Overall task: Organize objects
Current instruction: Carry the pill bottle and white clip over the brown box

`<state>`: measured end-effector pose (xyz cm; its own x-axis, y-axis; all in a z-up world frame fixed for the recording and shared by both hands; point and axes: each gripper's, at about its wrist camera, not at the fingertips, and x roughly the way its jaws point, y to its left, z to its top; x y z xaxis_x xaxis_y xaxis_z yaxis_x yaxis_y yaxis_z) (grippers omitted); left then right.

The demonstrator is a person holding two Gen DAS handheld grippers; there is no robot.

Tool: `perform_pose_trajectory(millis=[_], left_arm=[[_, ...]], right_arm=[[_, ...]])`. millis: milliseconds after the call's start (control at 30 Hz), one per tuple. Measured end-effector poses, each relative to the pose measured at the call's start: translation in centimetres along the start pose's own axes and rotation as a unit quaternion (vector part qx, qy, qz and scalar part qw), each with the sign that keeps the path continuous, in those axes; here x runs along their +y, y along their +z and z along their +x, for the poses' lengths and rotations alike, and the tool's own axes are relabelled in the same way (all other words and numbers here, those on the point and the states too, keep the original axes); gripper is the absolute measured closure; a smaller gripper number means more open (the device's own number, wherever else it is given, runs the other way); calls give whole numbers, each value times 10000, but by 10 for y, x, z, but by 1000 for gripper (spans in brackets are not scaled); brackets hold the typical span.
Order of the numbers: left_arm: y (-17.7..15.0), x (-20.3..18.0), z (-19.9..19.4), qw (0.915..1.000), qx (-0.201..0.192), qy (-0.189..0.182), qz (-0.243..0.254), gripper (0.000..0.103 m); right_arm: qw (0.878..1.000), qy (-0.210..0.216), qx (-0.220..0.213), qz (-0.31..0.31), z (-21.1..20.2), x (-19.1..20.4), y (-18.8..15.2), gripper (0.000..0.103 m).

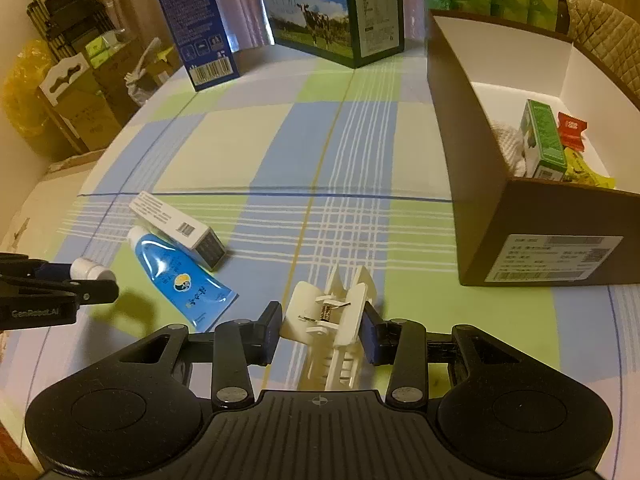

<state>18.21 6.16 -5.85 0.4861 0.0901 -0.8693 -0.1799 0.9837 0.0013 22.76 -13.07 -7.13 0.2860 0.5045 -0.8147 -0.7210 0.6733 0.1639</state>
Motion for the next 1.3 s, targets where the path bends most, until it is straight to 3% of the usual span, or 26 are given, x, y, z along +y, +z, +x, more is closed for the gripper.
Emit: perform_pose_trajectory(millis=[333,667,1000,1300], left_arm=[[11,-37,-22,9994,-220,-163,233,61],[32,-98,-46,9955,-542,-460,620,61],[61,-174,-57,9887,-777,-770,1025,61],[93,-233,-49,9848,-922,-873,1182,61]], right_arm=[[9992,233,-315,98,-44,-19,3,65],[9966,366,-691,250,-94,-54,4,65],[9935,323,-1001,434,-133,-109,10,65],[9908,343,-1210,492,-149,-169,36,66]])
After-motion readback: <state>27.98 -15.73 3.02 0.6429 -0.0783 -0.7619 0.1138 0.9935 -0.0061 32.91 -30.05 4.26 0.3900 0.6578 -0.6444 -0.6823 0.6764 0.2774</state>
